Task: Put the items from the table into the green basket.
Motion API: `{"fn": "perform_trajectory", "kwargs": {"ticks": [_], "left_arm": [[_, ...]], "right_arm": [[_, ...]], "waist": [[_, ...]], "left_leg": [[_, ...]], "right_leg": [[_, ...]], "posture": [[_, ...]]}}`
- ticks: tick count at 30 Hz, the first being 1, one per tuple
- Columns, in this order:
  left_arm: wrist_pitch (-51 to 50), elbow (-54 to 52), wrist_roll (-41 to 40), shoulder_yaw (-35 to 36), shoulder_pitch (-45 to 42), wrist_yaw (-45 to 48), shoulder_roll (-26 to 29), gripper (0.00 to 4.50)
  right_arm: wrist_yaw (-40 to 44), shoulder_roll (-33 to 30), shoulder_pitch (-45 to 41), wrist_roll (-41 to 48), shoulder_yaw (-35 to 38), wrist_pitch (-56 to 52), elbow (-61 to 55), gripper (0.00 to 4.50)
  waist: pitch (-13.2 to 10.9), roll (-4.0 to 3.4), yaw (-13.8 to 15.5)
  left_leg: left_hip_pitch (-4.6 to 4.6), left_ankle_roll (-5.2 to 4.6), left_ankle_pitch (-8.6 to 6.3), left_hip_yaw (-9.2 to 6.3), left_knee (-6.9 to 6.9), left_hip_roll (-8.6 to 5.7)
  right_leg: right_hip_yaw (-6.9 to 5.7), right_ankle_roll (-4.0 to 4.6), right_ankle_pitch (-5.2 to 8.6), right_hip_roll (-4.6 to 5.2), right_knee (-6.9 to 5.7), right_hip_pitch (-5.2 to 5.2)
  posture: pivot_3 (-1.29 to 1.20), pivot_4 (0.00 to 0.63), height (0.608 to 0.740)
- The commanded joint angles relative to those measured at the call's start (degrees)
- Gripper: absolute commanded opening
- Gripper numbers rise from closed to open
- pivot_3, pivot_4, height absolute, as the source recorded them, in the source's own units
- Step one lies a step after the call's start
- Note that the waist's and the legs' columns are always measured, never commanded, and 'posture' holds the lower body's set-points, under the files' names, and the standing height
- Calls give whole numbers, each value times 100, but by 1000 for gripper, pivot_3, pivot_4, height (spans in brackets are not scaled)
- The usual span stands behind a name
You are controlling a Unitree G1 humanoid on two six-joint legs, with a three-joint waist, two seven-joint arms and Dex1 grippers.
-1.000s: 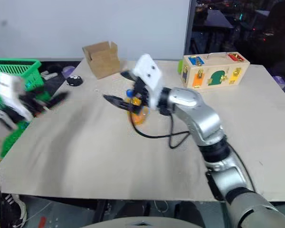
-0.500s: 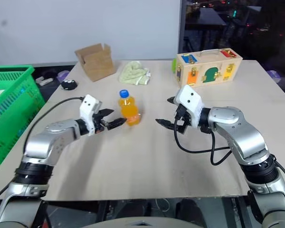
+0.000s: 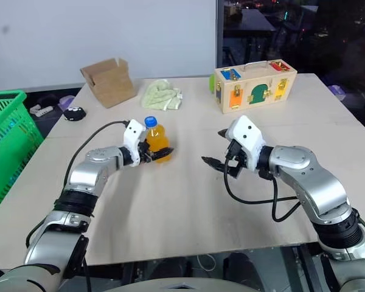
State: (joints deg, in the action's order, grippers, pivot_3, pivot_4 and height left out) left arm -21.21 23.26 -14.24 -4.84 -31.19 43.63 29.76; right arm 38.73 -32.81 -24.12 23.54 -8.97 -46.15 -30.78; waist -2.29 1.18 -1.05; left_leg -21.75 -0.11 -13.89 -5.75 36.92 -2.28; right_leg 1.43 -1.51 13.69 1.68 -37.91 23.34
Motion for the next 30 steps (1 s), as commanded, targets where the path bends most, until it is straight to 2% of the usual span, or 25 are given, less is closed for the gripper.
{"fn": "perform_trajectory", "kwargs": {"ticks": [1,5,8,12,15,19,23,25,27,30], "left_arm": [[55,-384,-152,382,73,-44,0,3123],[-632,-1926,-741,1215,605,-349,256,3123],[-1375,-2908,-1358,2051,890,-671,451,3123],[-2214,-3478,-1940,3145,1151,-1006,909,3123],[-2666,-3543,-2055,3927,1304,-1243,1438,3123],[-2867,-2935,-1848,4937,1292,-1366,2448,3123],[-2570,-1912,-1549,5326,1221,-1246,3287,3123],[-2087,-712,-1212,5304,1081,-1060,3953,3123],[-1630,262,-1002,5163,896,-924,4409,3123],[-901,1464,-767,4721,407,-737,4797,3123]], "right_arm": [[77,197,-42,219,134,262,-119,4391],[443,859,-122,52,-342,1256,774,4391],[734,1319,-375,-248,-636,2085,1852,4391],[1151,1982,-858,-484,-809,3101,3373,4391],[1490,2397,-1239,-471,-791,3557,4115,4391],[2037,2810,-1570,-216,-813,3674,4258,4391],[2297,3028,-1676,-248,-887,3751,4283,4391],[2338,3183,-1796,-284,-940,3773,4305,4391],[2332,3293,-1876,-324,-963,3770,4298,4391],[2261,3393,-1947,-340,-950,3748,4262,4391]], "waist": [[0,0,-12],[-4,10,-168],[-7,14,-135],[-7,14,-62],[-7,13,57],[-7,32,352],[-10,31,603],[-15,26,894],[-14,37,955],[-7,49,1021]], "left_leg": [[-1,0,0,3,4,0],[-4,-4,-2,2,5,6],[-10,-2,-3,1,2,17],[3,0,-2,2,-10,25],[9,2,-1,5,-15,28],[3,12,3,-14,-22,30],[5,33,9,-21,-54,29],[7,36,8,-24,-59,25],[4,49,15,-33,-60,21],[4,70,26,-29,-60,23]], "right_leg": [[0,-3,-2,0,0,0],[14,-4,-3,0,0,3],[18,-2,-4,-11,-6,15],[14,7,-10,-25,-11,15],[6,8,-10,-41,-11,15],[-6,11,-10,-72,-8,21],[-12,13,-8,-75,-2,30],[-16,14,-7,-72,2,33],[-27,15,-5,-75,1,34],[-45,10,-1,-94,4,34]], "posture": [[-66,0,740],[-1,0,740],[68,0,740],[185,0,740],[255,0,740],[322,0,740],[354,0,740],[367,0,740],[362,0,740],[360,0,740]]}}
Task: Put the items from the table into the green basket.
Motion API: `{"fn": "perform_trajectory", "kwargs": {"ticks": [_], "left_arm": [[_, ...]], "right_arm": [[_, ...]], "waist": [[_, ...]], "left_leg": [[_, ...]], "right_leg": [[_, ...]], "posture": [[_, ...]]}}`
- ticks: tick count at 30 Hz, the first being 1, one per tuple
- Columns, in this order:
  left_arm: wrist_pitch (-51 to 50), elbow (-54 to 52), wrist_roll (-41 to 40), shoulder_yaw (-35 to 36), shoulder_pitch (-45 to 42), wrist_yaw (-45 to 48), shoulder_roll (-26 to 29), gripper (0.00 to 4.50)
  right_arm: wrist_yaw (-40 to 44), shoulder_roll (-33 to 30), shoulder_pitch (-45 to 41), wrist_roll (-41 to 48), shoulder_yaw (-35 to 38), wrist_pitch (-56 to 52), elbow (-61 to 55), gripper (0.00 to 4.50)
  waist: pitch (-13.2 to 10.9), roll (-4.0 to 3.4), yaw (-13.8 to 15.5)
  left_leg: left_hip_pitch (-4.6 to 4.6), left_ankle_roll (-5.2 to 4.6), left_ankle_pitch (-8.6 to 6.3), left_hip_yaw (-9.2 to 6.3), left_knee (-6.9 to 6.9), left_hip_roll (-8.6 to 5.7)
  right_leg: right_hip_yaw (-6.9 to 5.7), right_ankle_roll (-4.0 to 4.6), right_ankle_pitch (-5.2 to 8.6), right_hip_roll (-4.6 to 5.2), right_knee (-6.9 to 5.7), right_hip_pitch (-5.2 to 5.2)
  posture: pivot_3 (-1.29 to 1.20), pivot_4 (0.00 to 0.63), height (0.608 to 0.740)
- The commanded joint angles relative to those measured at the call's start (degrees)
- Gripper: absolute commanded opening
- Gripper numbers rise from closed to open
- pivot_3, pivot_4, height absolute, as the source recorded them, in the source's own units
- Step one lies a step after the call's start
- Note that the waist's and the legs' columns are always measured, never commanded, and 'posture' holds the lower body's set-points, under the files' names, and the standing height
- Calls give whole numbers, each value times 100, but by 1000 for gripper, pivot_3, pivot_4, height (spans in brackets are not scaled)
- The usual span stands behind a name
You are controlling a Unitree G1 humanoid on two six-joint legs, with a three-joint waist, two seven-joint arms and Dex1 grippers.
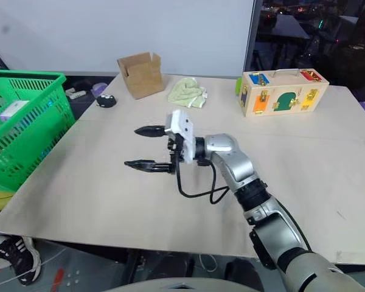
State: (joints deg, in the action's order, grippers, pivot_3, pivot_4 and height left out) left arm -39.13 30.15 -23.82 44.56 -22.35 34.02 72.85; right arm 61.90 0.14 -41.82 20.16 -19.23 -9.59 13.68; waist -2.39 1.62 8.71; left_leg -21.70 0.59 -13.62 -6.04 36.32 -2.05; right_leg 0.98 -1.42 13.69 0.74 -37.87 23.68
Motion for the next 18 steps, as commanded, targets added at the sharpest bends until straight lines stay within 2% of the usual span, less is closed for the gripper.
{"fn": "perform_trajectory", "kwargs": {"ticks": [1,6,10,18], "left_arm": [[1128,1157,274,-390,-704,250,558,3123],[1975,2338,619,-1101,-1604,450,663,3123],[2472,3004,870,-1564,-2290,469,619,3123],[3050,3911,1341,-2114,-3442,153,624,3123]], "right_arm": [[-84,129,-196,4,88,64,-205,4391],[-340,238,-218,-46,142,-33,-283,4391],[-860,368,-290,-182,225,-128,-260,4391],[-1256,450,-262,-139,249,-291,-508,4391]], "waist": [[4,6,67],[14,21,231],[24,46,224],[24,52,120]], "left_leg": [[-1,5,3,0,0,1],[-5,16,9,-8,0,4],[-9,18,11,-8,0,6],[-11,17,11,-2,0,7]], "right_leg": [[-10,0,0,1,-2,-2],[-27,4,-2,2,-7,-2],[-28,7,-4,-2,-6,0],[-22,25,-16,-6,-8,1]], "posture": [[355,0,740],[334,0,740],[318,0,740],[291,0,740]]}}
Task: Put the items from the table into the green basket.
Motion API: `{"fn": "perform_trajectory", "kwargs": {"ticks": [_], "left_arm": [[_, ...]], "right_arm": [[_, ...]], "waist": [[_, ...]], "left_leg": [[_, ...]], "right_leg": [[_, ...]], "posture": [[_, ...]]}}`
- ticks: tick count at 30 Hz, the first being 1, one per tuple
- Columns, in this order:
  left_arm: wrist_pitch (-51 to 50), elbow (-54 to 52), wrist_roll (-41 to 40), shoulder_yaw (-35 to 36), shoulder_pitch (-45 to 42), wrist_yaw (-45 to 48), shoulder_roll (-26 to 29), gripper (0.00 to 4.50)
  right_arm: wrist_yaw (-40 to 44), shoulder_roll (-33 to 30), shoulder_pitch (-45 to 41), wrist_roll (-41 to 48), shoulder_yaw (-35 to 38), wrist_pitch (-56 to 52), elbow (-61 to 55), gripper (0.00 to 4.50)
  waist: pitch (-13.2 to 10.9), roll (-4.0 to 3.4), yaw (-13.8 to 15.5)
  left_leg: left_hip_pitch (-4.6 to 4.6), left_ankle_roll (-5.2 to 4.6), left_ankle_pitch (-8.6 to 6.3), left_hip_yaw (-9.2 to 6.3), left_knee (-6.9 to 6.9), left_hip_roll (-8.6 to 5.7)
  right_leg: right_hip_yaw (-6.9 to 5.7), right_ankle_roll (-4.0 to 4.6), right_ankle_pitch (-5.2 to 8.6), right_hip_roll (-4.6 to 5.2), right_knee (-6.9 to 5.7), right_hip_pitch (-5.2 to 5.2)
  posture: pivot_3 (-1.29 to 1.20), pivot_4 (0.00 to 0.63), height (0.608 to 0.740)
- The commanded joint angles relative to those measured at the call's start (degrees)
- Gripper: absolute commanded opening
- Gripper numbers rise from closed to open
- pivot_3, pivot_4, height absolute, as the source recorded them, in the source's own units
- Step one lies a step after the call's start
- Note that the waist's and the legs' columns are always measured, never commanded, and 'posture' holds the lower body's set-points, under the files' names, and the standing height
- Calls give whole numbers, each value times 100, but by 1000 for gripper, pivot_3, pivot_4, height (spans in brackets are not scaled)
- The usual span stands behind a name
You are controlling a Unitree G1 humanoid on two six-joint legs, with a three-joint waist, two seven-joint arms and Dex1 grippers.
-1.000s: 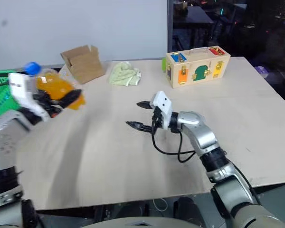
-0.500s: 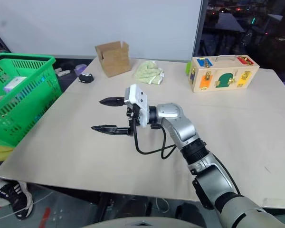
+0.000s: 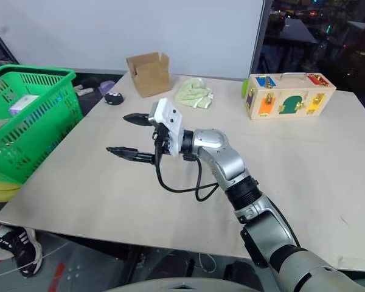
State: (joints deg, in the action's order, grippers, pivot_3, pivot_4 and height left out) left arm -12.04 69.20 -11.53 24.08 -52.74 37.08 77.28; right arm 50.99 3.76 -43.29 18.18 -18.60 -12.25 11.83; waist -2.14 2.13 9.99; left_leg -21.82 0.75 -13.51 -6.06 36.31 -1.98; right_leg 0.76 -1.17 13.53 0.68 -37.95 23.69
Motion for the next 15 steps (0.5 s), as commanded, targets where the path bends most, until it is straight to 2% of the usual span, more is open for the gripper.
{"fn": "perform_trajectory", "kwargs": {"ticks": [1,8,9,10,12,15], "left_arm": [[394,88,160,-103,-533,-229,164,3123],[813,552,493,-195,-789,-1251,23,3123],[931,594,544,-190,-720,-1456,36,4130],[1016,636,577,-154,-626,-1756,60,4430],[1136,680,587,-83,-436,-2115,81,4430],[1240,671,504,21,-205,-2038,38,4430]], "right_arm": [[-216,112,-117,88,213,-37,-347,4391],[-333,200,-88,70,208,-28,-419,4391],[-343,209,-75,64,194,-29,-435,4391],[-353,212,-58,56,179,-34,-459,4391],[-372,196,-21,42,164,-49,-515,4391],[-412,154,31,44,181,-105,-592,4391]], "waist": [[-1,2,-21],[-1,3,-150],[0,3,-163],[0,3,-188],[0,4,-229],[0,3,-278]], "left_leg": [[-1,0,0,0,0,2],[3,-1,1,3,0,4],[3,-1,1,3,0,4],[3,-1,1,3,0,5],[4,-1,0,4,0,7],[6,-1,0,7,-2,7]], "right_leg": [[-1,0,0,-2,-1,0],[3,-3,1,-3,-3,-1],[4,-3,0,-3,-4,-1],[4,-1,-1,-5,-3,-1],[8,0,-2,-5,-6,0],[12,0,-2,-1,-7,1]], "posture": [[291,0,740],[285,0,740],[281,0,740],[274,0,740],[267,0,740],[268,0,740]]}}
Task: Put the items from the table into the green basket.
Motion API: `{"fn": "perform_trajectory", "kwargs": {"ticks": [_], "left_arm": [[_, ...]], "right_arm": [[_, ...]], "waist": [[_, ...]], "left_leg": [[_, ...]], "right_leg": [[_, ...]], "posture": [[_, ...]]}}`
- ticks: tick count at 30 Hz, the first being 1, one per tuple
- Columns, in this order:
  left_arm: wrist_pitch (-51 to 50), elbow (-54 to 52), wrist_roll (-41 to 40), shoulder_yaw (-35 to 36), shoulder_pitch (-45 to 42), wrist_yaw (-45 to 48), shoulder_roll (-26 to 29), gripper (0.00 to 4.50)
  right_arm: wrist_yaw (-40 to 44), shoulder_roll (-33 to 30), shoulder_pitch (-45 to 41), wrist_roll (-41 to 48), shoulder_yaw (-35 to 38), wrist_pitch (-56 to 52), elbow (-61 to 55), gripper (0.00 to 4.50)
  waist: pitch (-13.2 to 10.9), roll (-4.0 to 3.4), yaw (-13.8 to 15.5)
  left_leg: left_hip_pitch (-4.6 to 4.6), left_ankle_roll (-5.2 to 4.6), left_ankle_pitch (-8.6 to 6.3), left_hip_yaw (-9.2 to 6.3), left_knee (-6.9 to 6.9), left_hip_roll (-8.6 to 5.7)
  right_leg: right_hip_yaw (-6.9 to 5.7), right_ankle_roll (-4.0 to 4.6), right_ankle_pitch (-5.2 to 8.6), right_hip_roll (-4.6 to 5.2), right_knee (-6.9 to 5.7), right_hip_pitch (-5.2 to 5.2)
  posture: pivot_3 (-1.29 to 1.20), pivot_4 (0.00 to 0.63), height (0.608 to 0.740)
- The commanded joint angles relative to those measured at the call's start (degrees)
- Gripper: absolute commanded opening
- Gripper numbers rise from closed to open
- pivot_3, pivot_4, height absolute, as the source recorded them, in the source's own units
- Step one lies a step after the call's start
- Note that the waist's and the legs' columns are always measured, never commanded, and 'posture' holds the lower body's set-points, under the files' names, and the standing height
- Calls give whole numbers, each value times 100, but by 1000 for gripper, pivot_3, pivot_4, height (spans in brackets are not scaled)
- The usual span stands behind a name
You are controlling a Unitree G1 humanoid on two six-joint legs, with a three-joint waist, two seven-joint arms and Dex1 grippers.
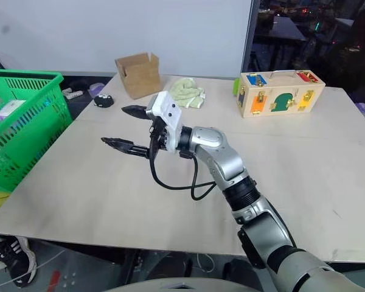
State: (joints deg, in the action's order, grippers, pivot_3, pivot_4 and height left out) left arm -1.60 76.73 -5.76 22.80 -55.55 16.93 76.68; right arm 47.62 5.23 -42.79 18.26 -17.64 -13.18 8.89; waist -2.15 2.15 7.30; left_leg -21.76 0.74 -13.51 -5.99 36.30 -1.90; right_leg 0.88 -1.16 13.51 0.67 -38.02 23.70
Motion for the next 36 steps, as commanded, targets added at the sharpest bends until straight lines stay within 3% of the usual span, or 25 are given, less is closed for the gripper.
{"fn": "perform_trajectory", "kwargs": {"ticks": [1,9,12,15,19,24,29,36], "left_arm": [[207,-94,-177,246,195,108,48,4430],[359,-439,-917,954,1251,862,-401,4430],[163,-1188,-1407,1222,1623,1627,-760,4430],[-791,-3626,-2235,1572,2784,2002,-1615,4430],[-2248,-7568,-3265,1559,4480,1210,-2938,4430],[-3243,-9929,-3980,854,5271,574,-3868,4430],[-3783,-10889,-3892,-15,5518,325,-4008,4484],[-3959,-11159,-3922,-65,6010,430,-4064,4484]], "right_arm": [[-84,-20,8,40,92,-35,-328,4391],[-38,-191,120,49,74,-133,-422,4391],[-18,-249,95,79,112,-157,-438,4391],[-12,-437,158,73,167,-217,-578,4391],[-386,-931,401,-179,315,-476,-964,4391],[-1369,-1606,969,-696,788,-977,-1615,4391],[-1882,-2300,2030,-740,1361,-1834,-2797,4446],[-2000,-3069,3492,-736,1896,-2335,-4036,4446]], "waist": [[0,0,-16],[1,1,-15],[1,1,-13],[2,-1,19],[8,-10,-4],[23,10,5],[28,-37,16],[17,-63,-347]], "left_leg": [[0,0,0,0,0,0],[4,0,1,2,1,4],[3,0,1,3,1,7],[0,0,1,-3,1,15],[2,-12,-7,4,-4,12],[5,-17,-11,11,1,23],[6,-19,-10,38,2,19],[28,-20,-9,94,2,45]], "right_leg": [[-2,0,0,0,0,0],[-2,7,-4,1,-2,-2],[-1,10,-6,1,-1,-1],[-2,17,-9,35,-4,-1],[51,25,-18,65,4,0],[57,25,-18,47,6,1],[68,27,-17,42,8,-3],[82,33,5,16,10,-13]], "posture": [[269,0,740],[286,0,740],[289,0,740],[289,0,740],[279,0,740],[230,0,740],[168,0,740],[80,0,740]]}}
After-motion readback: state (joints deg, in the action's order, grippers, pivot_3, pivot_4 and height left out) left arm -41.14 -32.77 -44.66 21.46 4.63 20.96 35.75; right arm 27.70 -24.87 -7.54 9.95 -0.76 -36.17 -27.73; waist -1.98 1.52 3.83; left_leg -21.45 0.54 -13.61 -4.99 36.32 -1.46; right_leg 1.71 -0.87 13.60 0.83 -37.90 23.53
